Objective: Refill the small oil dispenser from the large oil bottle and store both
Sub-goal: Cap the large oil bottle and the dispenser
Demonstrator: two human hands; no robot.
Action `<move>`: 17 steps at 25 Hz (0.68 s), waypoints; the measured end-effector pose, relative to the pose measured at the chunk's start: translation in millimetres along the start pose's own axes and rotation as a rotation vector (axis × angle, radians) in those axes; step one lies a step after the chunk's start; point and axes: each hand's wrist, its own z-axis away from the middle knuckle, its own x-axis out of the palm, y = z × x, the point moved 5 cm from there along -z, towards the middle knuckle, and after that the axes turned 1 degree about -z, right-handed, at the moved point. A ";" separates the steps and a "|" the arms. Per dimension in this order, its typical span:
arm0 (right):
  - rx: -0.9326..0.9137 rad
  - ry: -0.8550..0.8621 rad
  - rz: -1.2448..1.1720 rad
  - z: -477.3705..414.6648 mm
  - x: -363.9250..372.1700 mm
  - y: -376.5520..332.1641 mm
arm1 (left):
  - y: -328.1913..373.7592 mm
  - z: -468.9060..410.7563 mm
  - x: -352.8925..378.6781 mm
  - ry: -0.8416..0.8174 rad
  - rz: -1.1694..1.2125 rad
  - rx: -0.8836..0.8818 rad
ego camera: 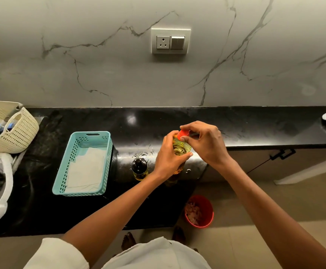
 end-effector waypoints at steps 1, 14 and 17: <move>-0.019 -0.012 0.035 -1.0 2.5 -0.2 | 0.7 0.6 1.1 0.002 -0.003 0.003; -0.130 -0.490 0.445 -42.0 7.3 -29.8 | -6.2 -0.6 1.4 0.000 -0.042 -0.058; -0.085 -0.497 0.527 -47.2 7.9 -28.8 | -2.5 -1.0 0.6 0.002 -0.033 -0.046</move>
